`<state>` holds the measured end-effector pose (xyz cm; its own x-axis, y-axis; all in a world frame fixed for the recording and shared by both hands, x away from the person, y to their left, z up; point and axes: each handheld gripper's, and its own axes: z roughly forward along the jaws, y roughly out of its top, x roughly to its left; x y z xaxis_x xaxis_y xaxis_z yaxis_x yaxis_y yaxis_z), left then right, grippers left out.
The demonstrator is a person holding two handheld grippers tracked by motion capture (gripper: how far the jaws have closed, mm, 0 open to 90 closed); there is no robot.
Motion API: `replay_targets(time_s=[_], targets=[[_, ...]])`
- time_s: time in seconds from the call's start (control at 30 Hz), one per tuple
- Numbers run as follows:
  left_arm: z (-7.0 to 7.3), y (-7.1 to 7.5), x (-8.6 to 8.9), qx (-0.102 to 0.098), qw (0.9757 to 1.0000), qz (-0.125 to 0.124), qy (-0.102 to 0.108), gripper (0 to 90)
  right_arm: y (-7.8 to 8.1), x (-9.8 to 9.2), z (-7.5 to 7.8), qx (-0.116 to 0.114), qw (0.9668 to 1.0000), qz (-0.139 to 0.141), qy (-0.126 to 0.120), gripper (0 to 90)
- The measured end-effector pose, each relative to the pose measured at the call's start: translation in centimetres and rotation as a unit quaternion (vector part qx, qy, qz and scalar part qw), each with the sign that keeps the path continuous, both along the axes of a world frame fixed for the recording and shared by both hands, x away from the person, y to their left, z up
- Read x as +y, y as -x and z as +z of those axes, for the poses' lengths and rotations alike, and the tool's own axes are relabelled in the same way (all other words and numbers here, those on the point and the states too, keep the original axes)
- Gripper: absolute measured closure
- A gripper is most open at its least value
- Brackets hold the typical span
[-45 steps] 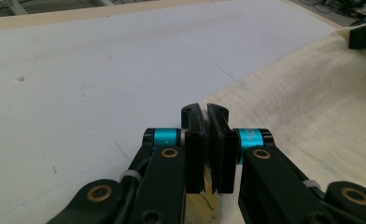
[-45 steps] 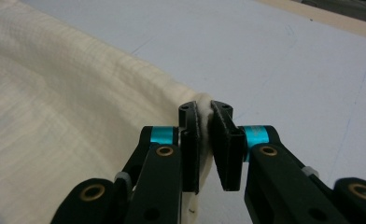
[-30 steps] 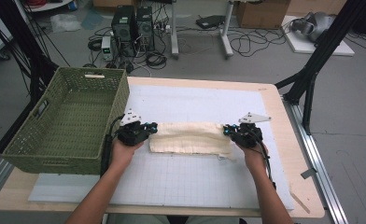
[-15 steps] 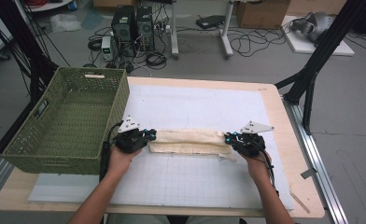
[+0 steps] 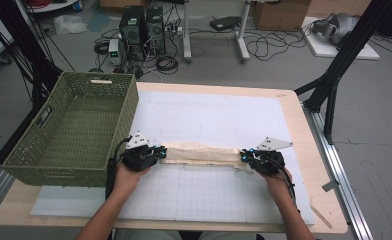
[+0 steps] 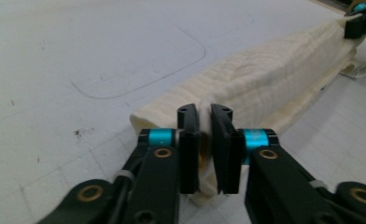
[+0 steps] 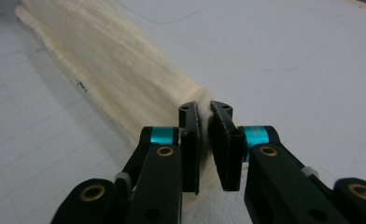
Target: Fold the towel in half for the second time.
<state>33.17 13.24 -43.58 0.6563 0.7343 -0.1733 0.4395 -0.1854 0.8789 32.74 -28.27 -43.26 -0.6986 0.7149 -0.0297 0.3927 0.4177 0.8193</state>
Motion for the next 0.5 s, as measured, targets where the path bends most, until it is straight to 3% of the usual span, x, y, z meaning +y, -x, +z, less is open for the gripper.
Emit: replay_targets(time_s=[0.03, 0.1, 0.23, 0.33, 0.43, 0.5], targets=[[0.2, 0.0, 0.1, 0.004, 0.9999, 0.006, 0.015, 61.9, 0.0, 0.0, 0.0, 0.001, 1.0, 0.001, 0.001, 82.2], [0.8, 0.1, 0.1, -0.004, 0.9991, 0.013, 0.039, 51.6, 0.0, -0.1, 0.0, 0.002, 1.0, 0.0, 0.0, 82.1], [2.4, 0.1, -0.1, -0.025, 0.9967, 0.004, 0.077, 50.2, 0.1, -0.1, -0.2, 0.005, 1.0, -0.001, 0.001, 81.6], [2.5, -0.1, -0.7, -0.026, 0.9978, -0.012, 0.06, 56.1, 0.1, 0.0, -0.3, 0.007, 1.0, 0.001, 0.004, 81.4], [1.5, -0.5, -1.6, -0.005, 0.9994, -0.028, 0.022, 67.8, 0.2, 0.1, -0.2, 0.008, 0.9999, 0.0, 0.006, 81.3], [0.9, -0.8, -2.0, 0.001, 0.9997, -0.025, 0.0, 71.9, 0.2, 0.0, -0.2, 0.008, 1.0, 0.0, 0.005, 81.3]])
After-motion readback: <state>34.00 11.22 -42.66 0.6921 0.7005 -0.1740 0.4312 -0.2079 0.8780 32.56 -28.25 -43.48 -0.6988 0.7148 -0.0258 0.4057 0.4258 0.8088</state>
